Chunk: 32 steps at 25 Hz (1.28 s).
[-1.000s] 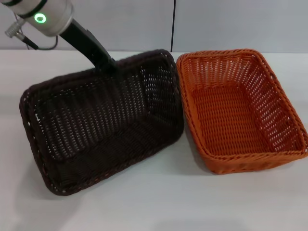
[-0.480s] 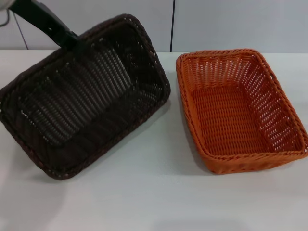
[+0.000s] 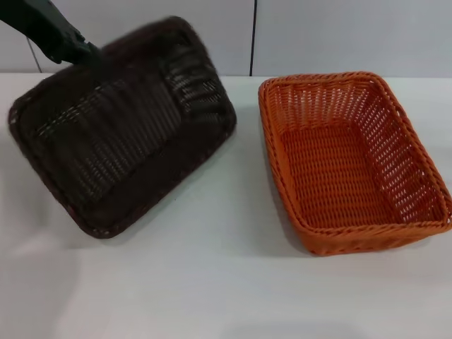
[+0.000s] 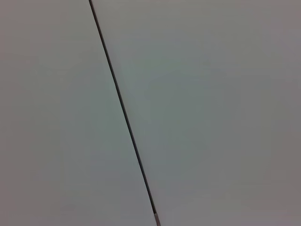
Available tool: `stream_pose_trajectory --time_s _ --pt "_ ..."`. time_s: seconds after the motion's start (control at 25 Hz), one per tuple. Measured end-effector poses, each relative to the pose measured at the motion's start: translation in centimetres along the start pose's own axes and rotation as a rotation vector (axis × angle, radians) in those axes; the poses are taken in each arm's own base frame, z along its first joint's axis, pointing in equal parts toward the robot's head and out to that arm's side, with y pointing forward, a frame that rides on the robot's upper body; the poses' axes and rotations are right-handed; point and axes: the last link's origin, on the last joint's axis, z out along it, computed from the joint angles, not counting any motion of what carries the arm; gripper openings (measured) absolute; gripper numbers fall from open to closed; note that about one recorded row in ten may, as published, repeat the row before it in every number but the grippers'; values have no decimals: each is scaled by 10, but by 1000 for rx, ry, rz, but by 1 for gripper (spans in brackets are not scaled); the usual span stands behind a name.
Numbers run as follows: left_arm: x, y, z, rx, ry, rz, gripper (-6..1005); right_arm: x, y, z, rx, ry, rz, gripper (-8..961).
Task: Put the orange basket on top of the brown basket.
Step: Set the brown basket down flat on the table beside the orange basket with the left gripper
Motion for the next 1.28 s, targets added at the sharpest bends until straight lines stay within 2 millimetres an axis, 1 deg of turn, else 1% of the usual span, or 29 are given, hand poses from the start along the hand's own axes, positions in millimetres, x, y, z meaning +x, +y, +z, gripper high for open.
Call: stream_pose_trajectory --time_s 0.16,0.32,0.36,0.48,0.6,0.68,0.72,0.8,0.92,0.96,1.04,1.08,1.12,1.24,1.28 --pt "-1 -2 0 10 11 -8 26 0 0 0 1 1 -1 716" --pt "-1 -4 6 42 37 -20 12 -1 0 1 -1 -1 -2 716" --pt "-1 -6 13 89 62 -29 9 -1 0 1 -1 -1 -2 716" --pt "-2 -8 21 155 61 -48 -2 0 0 1 2 5 -2 716" --pt "-2 -8 21 155 61 -48 29 0 -1 1 5 9 -2 716" --pt "-3 -15 36 299 3 -109 49 0 -1 1 5 9 -1 716" --pt "-3 -15 36 299 3 -109 60 0 0 1 4 9 -2 716" --pt "-5 -21 47 407 -23 -124 80 0 0 2 3 8 -7 716" --pt "-9 -21 59 394 -44 -135 111 -1 1 3 2 6 -19 717" --pt "-11 -19 65 371 -58 -142 154 0 1 3 2 6 -20 717" --pt "-15 -18 72 347 -75 -151 241 0 0 2 5 6 -19 717" --pt "-15 -18 72 347 -75 -151 284 0 0 2 5 6 -19 717" --pt "-19 -17 77 327 -88 -162 327 0 0 2 6 7 -19 717" --pt "-25 -13 90 290 -107 -178 399 0 0 2 6 7 -20 717" --pt "-25 -13 90 290 -107 -178 423 0 1 2 5 8 -20 717"
